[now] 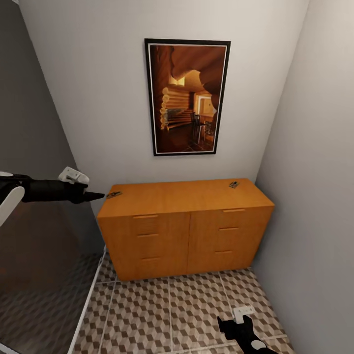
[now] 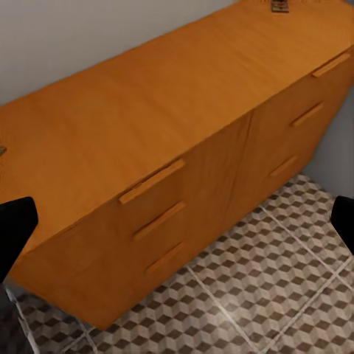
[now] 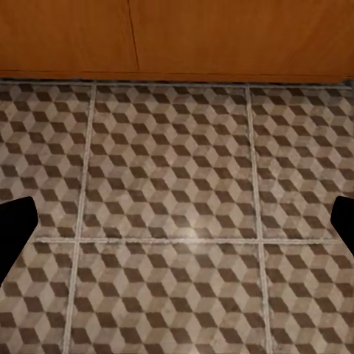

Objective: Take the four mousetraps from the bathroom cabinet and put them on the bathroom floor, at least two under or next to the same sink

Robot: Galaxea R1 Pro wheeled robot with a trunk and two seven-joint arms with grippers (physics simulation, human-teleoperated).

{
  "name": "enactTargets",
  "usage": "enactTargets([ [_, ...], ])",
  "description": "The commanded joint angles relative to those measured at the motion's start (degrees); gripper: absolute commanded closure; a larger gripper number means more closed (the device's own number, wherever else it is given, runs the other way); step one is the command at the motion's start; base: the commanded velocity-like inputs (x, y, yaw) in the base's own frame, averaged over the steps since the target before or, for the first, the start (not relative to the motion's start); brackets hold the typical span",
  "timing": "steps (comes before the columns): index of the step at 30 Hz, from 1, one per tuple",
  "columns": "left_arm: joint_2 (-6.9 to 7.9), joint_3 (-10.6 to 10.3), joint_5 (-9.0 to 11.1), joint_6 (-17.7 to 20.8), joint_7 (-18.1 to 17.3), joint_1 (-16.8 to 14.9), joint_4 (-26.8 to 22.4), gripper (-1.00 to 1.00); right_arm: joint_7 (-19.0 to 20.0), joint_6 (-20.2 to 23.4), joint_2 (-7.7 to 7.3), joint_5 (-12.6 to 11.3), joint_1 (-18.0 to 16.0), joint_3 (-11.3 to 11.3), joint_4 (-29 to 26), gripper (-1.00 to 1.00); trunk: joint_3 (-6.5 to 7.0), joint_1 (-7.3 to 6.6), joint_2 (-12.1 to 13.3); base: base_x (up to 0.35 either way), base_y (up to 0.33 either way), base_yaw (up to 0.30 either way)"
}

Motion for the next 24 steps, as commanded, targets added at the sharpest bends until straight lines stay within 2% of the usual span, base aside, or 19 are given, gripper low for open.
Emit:
enactTargets([
  [1,0.04,-0.07,-0.05,0.23,-0.17,-0.09,0.00,-1.00,0.10,-0.23,0.01,-0.60,-0.07,0.46,0.07,-1.00,-0.12,0.07,-0.12,0.324,0.000,0.000],
  [10,-0.01,-0.31,-0.06,0.23,-0.18,-0.09,0.00,-1.00,0.10,-0.15,0.03,-0.61,-0.07,0.46,0.09,-1.00,-0.12,0.07,-0.12,0.338,0.000,0.000],
  [16,0.01,-1.77,-0.06,0.16,-0.18,-0.09,0.06,-1.00,-0.28,0.56,0.03,-0.73,-0.05,0.46,0.09,-1.00,-0.12,0.07,-0.12,0.343,0.000,0.000],
  [24,0.03,-2.59,-0.06,0.14,-0.18,-0.09,0.14,-1.00,-0.26,6.76,0.27,-0.77,3.16,0.46,0.12,-1.00,-0.12,0.07,-0.12,0.344,0.000,0.000],
])
